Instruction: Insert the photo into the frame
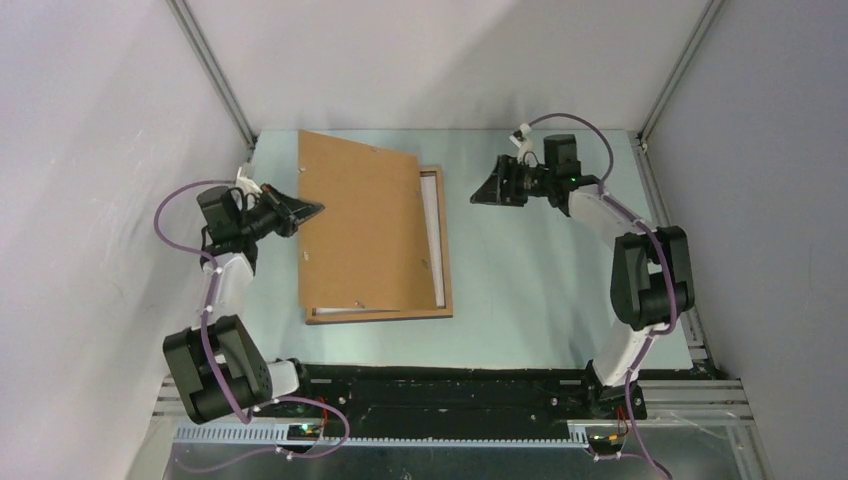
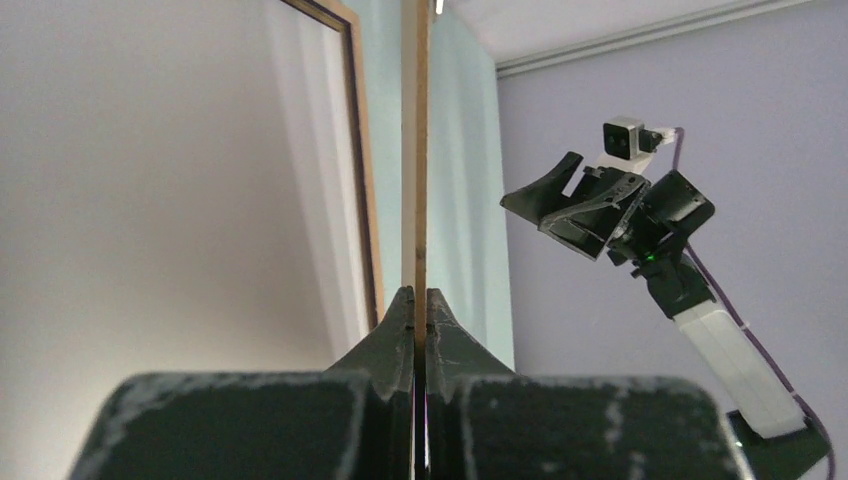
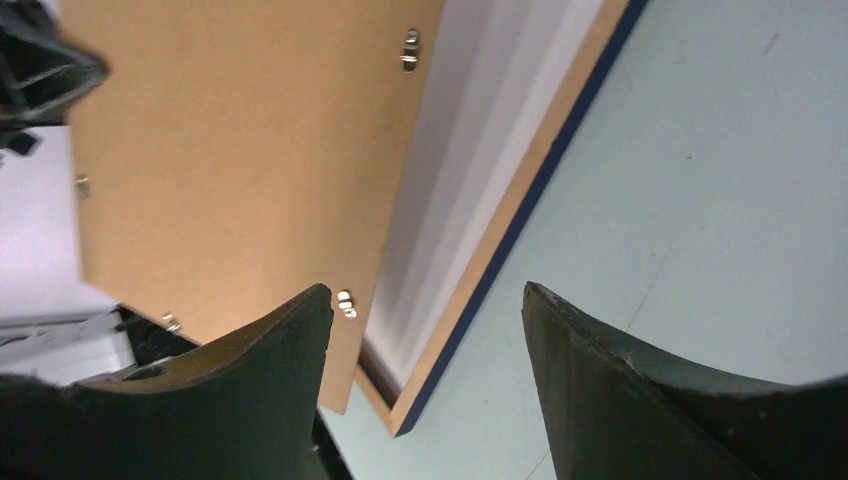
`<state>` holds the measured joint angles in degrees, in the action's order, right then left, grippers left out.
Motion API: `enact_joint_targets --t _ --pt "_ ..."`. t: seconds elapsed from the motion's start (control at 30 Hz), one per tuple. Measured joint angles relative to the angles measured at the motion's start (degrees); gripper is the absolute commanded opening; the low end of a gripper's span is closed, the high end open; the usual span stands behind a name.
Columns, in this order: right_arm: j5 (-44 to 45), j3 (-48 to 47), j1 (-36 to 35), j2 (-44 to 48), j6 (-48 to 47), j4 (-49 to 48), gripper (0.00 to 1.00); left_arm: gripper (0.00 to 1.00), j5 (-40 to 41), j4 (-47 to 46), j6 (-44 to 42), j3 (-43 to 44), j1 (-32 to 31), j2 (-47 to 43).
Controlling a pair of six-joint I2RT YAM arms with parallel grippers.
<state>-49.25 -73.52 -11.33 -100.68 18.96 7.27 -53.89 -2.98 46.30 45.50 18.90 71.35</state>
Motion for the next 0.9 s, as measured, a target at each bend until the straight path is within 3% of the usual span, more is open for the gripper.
enact_joint_targets --t 0.17,0.47,0.9 --pt "10.23 -3.78 -5.14 -4.92 -3.06 3.23 0.68 0.00 -0.11 6.54 -5.77 3.45 1.29 2.47" --pt "25.88 -13.49 -14.51 -15.12 -6.58 10.51 0.60 0.00 -0.46 9.99 -9.38 4.09 3.43 2.51" --pt "33.20 -19.89 -17.53 -24.15 -6.54 15.76 0.56 0.00 -0.79 10.03 -10.29 4.09 4.17 2.01"
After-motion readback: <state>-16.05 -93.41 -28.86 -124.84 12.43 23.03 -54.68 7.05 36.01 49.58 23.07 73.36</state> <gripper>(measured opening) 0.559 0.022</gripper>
